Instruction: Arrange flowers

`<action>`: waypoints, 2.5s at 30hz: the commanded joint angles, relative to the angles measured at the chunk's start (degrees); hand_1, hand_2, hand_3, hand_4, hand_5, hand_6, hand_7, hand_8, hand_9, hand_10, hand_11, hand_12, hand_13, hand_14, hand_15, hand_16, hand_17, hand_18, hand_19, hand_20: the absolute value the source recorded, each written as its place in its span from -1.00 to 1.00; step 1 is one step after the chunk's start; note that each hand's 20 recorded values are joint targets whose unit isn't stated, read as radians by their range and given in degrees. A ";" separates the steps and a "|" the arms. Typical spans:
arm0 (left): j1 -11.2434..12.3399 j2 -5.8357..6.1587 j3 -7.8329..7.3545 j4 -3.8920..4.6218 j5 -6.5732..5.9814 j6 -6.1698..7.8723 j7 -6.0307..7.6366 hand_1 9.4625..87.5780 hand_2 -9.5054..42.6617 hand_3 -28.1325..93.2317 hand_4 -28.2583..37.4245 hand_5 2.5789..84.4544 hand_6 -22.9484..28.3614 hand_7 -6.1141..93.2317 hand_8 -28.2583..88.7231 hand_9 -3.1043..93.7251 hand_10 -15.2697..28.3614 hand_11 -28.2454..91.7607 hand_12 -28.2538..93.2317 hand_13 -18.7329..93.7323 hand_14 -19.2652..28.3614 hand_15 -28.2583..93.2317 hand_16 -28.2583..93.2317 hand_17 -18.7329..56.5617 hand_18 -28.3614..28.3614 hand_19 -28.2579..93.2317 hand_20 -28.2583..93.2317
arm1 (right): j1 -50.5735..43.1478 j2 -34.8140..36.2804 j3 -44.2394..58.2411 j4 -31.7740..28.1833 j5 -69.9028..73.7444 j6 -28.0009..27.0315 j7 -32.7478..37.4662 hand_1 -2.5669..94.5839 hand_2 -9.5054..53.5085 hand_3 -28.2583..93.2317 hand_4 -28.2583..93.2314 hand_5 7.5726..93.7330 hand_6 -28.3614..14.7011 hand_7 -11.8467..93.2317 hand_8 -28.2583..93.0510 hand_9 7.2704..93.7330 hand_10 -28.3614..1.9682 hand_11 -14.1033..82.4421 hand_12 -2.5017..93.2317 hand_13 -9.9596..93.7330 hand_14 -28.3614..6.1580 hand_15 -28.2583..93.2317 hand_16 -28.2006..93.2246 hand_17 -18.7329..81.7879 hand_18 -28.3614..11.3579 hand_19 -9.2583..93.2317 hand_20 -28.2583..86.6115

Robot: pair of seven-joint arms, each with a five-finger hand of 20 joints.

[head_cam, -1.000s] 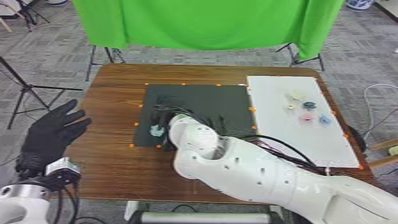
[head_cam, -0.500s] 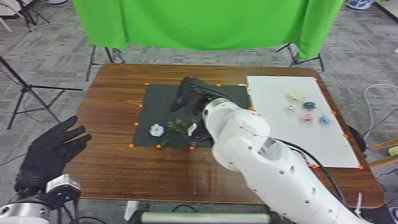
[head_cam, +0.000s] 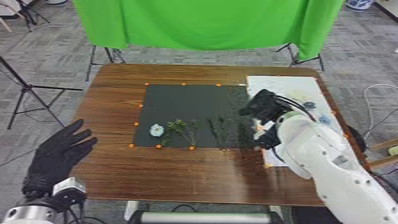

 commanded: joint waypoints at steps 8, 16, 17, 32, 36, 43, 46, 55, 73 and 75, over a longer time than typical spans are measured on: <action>0.82 0.58 1.46 -0.15 0.09 0.50 -0.10 -0.64 -0.43 0.82 -0.79 -0.16 0.29 -0.59 -0.69 -0.25 0.59 -0.12 -0.39 -0.23 0.92 0.23 -0.69 -0.75 0.86 0.45 -0.66 | -3.30 15.04 4.27 2.50 -2.62 8.55 4.79 -0.31 -0.97 0.90 -1.00 0.15 0.11 -0.38 -0.77 0.26 -0.24 -0.23 -0.66 0.55 0.21 0.79 -0.38 -0.04 -0.60 1.00 -0.43; 0.50 0.86 1.50 -0.29 0.07 0.69 -0.06 -0.64 -0.43 0.82 -0.79 -0.16 0.29 -0.59 -0.69 -0.25 0.59 -0.13 -0.40 -0.23 0.92 0.23 -0.69 -0.75 0.85 0.45 -0.66 | 3.11 16.65 -0.27 7.55 -0.52 6.66 9.14 -0.33 -0.97 0.91 -1.00 0.09 0.12 -0.41 -0.76 0.32 -0.23 -0.05 -0.62 0.59 0.19 0.87 -0.36 -0.01 -0.61 1.00 -0.39; 0.74 1.14 1.67 -0.32 -0.12 1.10 0.28 -0.64 -0.43 0.82 -0.79 -0.16 0.29 -0.59 -0.69 -0.25 0.59 -0.13 -0.40 -0.23 0.92 0.23 -0.69 -0.75 0.85 0.45 -0.66 | 3.74 16.53 -0.71 8.23 -0.63 6.06 9.37 -0.33 -0.97 0.91 -1.00 0.09 0.12 -0.41 -0.76 0.33 -0.23 -0.03 -0.62 0.59 0.19 0.87 -0.36 -0.01 -0.62 1.00 -0.38; 0.45 0.48 1.87 -0.23 -0.68 0.77 0.77 -0.64 -0.43 0.82 -0.78 -0.16 0.29 -0.59 -0.69 -0.25 0.59 -0.13 -0.39 -0.23 0.92 0.23 -0.69 -0.75 0.85 0.45 -0.66 | 3.37 14.75 -1.30 9.99 -0.09 0.54 11.27 -0.32 -0.97 0.90 -1.00 0.03 0.14 -0.44 -0.75 0.35 -0.25 0.02 -0.63 0.59 0.17 0.89 -0.35 0.00 -0.65 1.00 -0.36; 0.35 0.78 1.37 -0.23 -0.97 0.38 0.78 -0.64 -0.43 0.82 -0.78 -0.16 0.30 -0.59 -0.69 -0.25 0.59 -0.13 -0.39 -0.23 0.92 0.23 -0.69 -0.75 0.85 0.45 -0.66 | 6.92 15.61 -6.00 12.02 1.22 1.10 12.40 -0.32 -0.97 0.90 -1.00 0.03 0.15 -0.44 -0.75 0.35 -0.25 0.01 -0.63 0.59 0.16 0.88 -0.35 0.00 -0.66 1.00 -0.36; 0.09 0.28 1.63 -0.11 -0.93 0.44 0.45 -0.64 -0.43 0.82 -0.78 -0.16 0.30 -0.59 -0.69 -0.25 0.60 -0.13 -0.39 -0.23 0.92 0.23 -0.69 -0.75 0.85 0.45 -0.66 | 7.85 15.40 -8.59 12.65 0.71 2.34 12.71 -0.30 -0.98 0.90 -1.00 0.07 0.17 -0.40 -0.75 0.35 -0.23 0.00 -0.63 0.59 0.17 0.87 -0.36 0.00 -0.65 1.00 -0.38; 0.14 0.36 1.90 -0.17 -0.94 0.76 0.44 -0.64 -0.43 0.82 -0.78 -0.16 0.30 -0.60 -0.69 -0.25 0.60 -0.13 -0.39 -0.23 0.92 0.23 -0.69 -0.75 0.85 0.45 -0.66 | 8.90 15.79 -11.84 13.19 -1.28 5.89 13.02 -0.22 -0.99 0.91 -1.00 0.18 0.22 -0.33 -0.78 0.39 -0.16 0.04 -0.62 0.60 0.21 0.85 -0.36 0.00 -0.64 1.00 -0.40; -0.31 0.08 1.51 -0.24 -0.53 0.09 -0.53 -0.63 -0.42 0.81 -0.78 -0.16 0.30 -0.59 -0.69 -0.25 0.60 -0.12 -0.39 -0.23 0.92 0.23 -0.69 -0.75 0.85 0.45 -0.66 | 14.95 19.57 -23.83 13.44 -6.85 20.50 14.25 0.10 -1.00 0.78 -1.00 0.62 0.39 -0.15 -0.57 0.88 0.34 -0.27 -0.29 0.78 0.47 0.77 -0.31 0.16 -0.55 1.00 -0.34; -0.30 0.12 -0.18 -0.78 -0.69 0.93 -1.13 -0.64 -0.43 0.82 -0.78 -0.16 0.29 -0.59 -0.69 -0.25 0.60 -0.12 -0.40 -0.23 0.92 0.23 -0.69 -0.75 0.85 0.45 -0.66 | 29.46 5.36 -30.66 9.96 -8.91 20.35 4.39 0.14 -1.00 0.81 -1.00 0.75 0.30 -0.27 -0.49 0.97 0.38 -0.25 -0.28 0.85 0.55 0.73 -0.28 0.21 -0.55 1.00 -0.27; -0.90 0.27 0.18 -0.60 -0.53 0.40 -1.09 -0.64 -0.43 0.82 -0.78 -0.16 0.29 -0.59 -0.69 -0.25 0.60 -0.12 -0.40 -0.23 0.93 0.23 -0.69 -0.75 0.85 0.45 -0.66 | 31.67 1.28 -33.45 11.78 -8.68 20.11 3.50 0.14 -1.00 0.81 -1.00 0.75 0.30 -0.28 -0.49 0.97 0.38 -0.25 -0.28 0.85 0.55 0.73 -0.28 0.21 -0.55 1.00 -0.27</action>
